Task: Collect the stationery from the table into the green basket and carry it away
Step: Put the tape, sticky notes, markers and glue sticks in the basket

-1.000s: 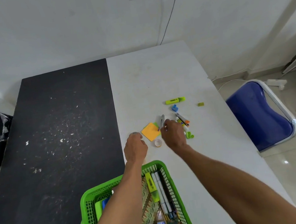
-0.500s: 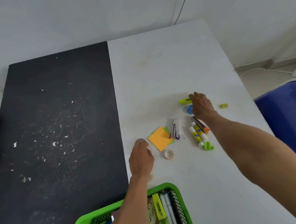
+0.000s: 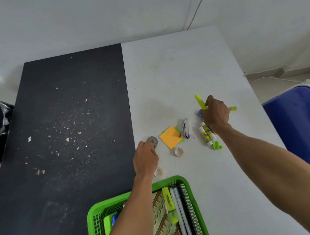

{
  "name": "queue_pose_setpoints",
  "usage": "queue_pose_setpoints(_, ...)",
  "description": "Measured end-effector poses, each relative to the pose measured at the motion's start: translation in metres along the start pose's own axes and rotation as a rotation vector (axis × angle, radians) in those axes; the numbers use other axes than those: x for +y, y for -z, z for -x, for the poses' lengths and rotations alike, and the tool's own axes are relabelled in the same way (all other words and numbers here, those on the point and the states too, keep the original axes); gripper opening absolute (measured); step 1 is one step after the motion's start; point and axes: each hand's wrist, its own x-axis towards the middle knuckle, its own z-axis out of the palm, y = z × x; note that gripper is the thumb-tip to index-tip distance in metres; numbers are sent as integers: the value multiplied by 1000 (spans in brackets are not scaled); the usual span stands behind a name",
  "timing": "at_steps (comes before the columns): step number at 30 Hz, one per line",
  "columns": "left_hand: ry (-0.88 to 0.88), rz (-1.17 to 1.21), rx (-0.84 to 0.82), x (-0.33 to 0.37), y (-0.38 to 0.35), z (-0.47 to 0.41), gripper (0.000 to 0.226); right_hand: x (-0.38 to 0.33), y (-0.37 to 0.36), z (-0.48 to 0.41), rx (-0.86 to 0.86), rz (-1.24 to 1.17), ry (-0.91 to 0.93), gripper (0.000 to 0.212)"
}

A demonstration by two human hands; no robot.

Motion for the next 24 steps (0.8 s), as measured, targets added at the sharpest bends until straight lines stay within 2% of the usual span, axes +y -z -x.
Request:
queue_pose_setpoints(4, 6, 27, 20, 1, 27, 29, 25, -28, 26, 71, 16, -253, -32, 30)
queue_pose_setpoints(7, -4, 25, 55, -2, 42, 58, 21, -44, 38, 148, 6, -452, 58, 38)
queue_pose_setpoints(10, -8, 20, 70, -5, 48, 79, 21, -52, 37, 225, -55, -524, 131, 43)
queue_pose_setpoints(16, -39, 12, 83, -18, 50, 108, 23, -50, 2, 334, -197, -322, 158, 22)
queue_pose_setpoints(20, -45, 12, 72, -25, 48, 123, 24, -45, -18, 360, -323, -224, 106, 24)
queue_pose_setpoints(24, -66, 2, 54, -33, 42, 135, 23, -47, -25, 361, -366, -131, 34, 32)
